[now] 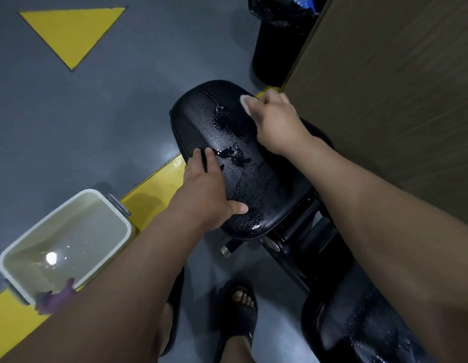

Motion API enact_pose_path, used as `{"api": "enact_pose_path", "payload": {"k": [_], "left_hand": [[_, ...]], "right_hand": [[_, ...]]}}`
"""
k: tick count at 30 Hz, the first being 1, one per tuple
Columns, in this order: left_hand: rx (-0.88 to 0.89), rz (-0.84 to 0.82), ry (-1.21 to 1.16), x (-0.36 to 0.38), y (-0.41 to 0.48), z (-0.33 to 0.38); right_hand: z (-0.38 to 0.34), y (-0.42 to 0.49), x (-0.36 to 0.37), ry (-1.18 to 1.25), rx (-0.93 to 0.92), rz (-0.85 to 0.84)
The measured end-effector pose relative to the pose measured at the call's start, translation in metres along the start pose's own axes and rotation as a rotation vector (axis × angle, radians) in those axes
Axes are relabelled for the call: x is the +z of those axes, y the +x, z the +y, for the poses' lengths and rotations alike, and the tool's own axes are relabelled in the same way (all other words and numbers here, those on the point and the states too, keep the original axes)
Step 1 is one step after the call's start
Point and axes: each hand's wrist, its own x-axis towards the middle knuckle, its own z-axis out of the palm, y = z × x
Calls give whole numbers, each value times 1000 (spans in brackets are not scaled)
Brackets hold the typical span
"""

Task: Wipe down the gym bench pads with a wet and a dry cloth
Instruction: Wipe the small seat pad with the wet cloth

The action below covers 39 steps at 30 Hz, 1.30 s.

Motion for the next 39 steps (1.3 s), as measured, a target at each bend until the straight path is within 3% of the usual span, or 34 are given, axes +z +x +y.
{"api": "enact_pose_path", "payload": {"k": [2,7,9,12,17,20,23,28,31,35,39], "left_hand": [[1,7,0,0,0,-1],[5,2,-8,1,1,-1],[7,9,-5,1,0,-1],[7,11,-7,0,-1,-1],[18,4,-3,-1,0,0],[16,-8,-17,-1,-2,-2],[20,-3,-22,-1,-3,-2],[23,-6,-29,-1,0,-2],[25,-2,-40,0,-1,-3],[32,11,-49,0,-2,-5],[39,18,-49,0,-1,-6]], "right_hand": [[-16,9,1,-9,37,-24],[-30,-12,12,56,-305,-81],[-18,2,4,21,-220,-57],[-19,27,-2,-26,48,-45],[-40,18,7,21,-184,-102],[-19,37,0,17,-46,-71],[-17,55,-5,-12,119,-160],[-32,41,2,40,-194,-119],[-22,55,-7,93,-81,-102],[-35,78,-9,-2,59,-203],[-39,75,5,57,-154,-191]]}}
